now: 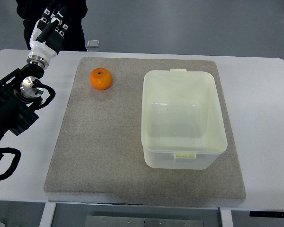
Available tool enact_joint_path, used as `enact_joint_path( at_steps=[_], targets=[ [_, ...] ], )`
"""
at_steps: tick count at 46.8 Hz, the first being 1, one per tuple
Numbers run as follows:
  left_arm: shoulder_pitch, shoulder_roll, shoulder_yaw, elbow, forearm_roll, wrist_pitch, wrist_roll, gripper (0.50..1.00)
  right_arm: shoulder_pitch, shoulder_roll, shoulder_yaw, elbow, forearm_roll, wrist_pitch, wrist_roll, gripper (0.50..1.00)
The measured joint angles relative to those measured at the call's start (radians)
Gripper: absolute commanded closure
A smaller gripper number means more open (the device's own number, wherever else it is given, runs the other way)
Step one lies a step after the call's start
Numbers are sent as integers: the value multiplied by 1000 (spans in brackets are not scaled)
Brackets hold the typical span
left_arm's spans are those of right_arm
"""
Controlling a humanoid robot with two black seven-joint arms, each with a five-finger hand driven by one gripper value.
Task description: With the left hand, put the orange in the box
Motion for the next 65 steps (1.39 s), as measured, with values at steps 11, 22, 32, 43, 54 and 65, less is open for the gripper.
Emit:
enact_joint_path(
  at_steps=[11, 22, 32, 43, 54, 65],
  targets=[
    [5, -1, 0, 0, 0, 0, 0, 508, 0, 0, 0, 0, 0, 0, 0, 568],
    [8, -15, 1, 0, 2, 0, 0, 508, 1, 0, 0, 0, 0, 0, 0, 568],
    [9, -46, 12, 0, 10, 1, 0, 508, 0, 0, 0, 0, 0, 0, -1, 568],
    [9, -57, 6, 1, -1, 13, 2, 508, 0, 0, 0, 0, 0, 0, 0, 568],
    [3, -52, 18, -27, 16, -1, 8, 508, 0, 0, 0, 0, 0, 0, 0, 568],
    [3, -46, 42, -45, 45, 9, 8, 510, 0, 0, 0, 0, 0, 0, 0, 568]
  ],
)
